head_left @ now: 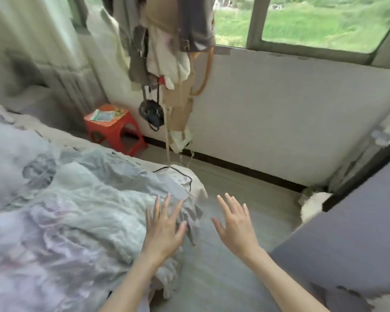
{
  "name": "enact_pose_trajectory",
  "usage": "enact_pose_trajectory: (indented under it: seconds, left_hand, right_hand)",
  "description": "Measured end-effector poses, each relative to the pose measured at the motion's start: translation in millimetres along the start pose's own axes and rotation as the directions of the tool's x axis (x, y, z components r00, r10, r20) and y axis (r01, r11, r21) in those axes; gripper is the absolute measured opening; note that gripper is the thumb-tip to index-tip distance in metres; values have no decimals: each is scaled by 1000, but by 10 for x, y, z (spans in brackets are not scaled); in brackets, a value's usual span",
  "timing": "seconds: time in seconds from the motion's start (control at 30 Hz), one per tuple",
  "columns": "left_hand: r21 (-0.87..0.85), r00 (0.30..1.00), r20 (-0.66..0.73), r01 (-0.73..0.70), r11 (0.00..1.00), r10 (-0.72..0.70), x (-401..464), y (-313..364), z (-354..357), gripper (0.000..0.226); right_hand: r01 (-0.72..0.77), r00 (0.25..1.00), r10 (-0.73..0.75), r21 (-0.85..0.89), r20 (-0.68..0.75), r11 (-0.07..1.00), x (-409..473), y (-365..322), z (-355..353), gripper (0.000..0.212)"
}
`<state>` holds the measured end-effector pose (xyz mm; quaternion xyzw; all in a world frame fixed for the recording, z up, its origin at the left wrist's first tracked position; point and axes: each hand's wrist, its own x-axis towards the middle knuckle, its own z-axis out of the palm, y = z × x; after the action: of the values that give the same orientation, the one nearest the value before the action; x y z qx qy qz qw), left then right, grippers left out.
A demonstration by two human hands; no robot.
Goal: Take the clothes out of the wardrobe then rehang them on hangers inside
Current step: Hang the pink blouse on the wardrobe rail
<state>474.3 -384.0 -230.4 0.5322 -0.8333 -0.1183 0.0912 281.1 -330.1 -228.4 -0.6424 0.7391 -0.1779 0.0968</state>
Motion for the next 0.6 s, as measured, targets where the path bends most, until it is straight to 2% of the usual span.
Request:
enact_pose_trajectory:
  seconds: [0.17, 0.23, 0.3, 0.47, 0.6]
  left_hand:
    - [-9, 950, 15, 313, 950, -313, -448, -1140, -239, 61]
    - [-49, 907, 12, 421, 906, -421, -640, -1424, -304, 69]
    - [-57, 868, -25, 494, 867, -496, -805, -1653, -304, 76]
    - [-131, 771, -51, 624, 770, -634, -1016, -2146, -319, 74]
    - [-147, 698, -16, 707, 692, -716, -1020, -2512, -284, 55]
  right_hand:
    - [255, 961, -256, 23, 101, 967, 438, -1024, 569, 52]
    - [331, 929, -331, 27, 168, 943, 541, -1335, 749, 54]
    - [389, 880, -389, 56, 272, 919, 618, -1587, 903, 58]
    - [496, 789, -482, 67, 382, 866, 869, -2108, 1219, 58]
    - [551, 721, -525, 85, 453, 830, 1166, -2467, 1536, 58]
